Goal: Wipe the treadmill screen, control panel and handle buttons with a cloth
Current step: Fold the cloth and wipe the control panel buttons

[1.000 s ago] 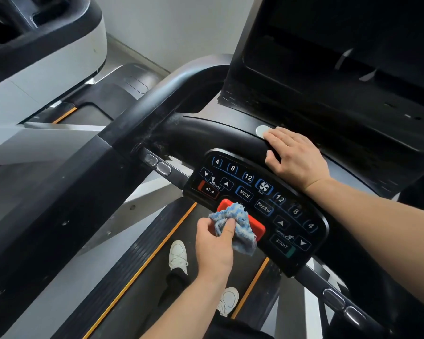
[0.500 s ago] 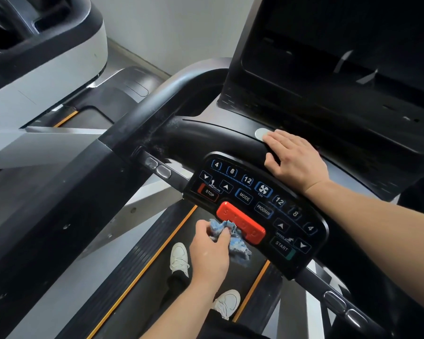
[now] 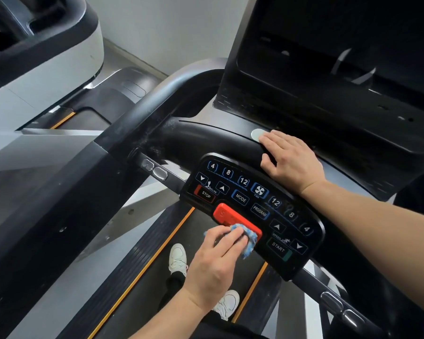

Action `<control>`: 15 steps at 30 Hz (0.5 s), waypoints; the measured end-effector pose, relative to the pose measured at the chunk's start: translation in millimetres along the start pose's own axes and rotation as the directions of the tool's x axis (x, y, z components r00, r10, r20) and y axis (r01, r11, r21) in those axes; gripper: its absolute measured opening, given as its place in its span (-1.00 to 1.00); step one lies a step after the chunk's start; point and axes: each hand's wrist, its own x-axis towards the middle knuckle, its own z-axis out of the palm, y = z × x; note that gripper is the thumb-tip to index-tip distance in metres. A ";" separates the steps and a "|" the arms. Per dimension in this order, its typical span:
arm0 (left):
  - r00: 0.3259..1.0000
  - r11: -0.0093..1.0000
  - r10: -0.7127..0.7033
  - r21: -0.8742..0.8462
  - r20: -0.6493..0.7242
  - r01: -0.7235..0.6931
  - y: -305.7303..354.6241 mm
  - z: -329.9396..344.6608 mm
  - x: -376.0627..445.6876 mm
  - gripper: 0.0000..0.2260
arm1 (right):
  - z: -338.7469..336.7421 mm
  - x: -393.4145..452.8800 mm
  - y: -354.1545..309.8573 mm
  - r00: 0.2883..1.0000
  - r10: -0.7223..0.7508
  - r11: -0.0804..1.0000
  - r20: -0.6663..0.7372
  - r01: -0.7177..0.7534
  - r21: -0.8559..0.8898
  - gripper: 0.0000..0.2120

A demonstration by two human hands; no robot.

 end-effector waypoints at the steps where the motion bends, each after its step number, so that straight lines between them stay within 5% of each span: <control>1: 1.000 1.000 -0.008 0.000 -0.020 0.008 -2.6 -1.9 0.4 -0.77 | -0.3 -0.1 -0.8 1.000 -0.002 1.000 -0.005 0.002 -0.003 -0.53; 5: 0.983 0.989 -0.144 0.009 -0.114 0.146 -12.9 -10.4 17.8 -0.71 | -1.0 0.5 -0.7 1.000 0.008 1.000 0.008 -0.008 0.005 -0.53; 10: 0.997 0.998 -0.057 -0.021 0.049 0.059 3.0 10.9 -20.0 -0.68 | -3.9 0.5 -1.3 1.000 0.009 1.000 0.009 -0.009 0.005 -0.52; 15: 0.942 0.942 -0.333 -0.069 -0.034 0.330 3.4 -2.5 -12.1 -0.68 | -2.2 -0.1 -0.7 1.000 0.000 1.000 0.002 0.000 0.005 -0.53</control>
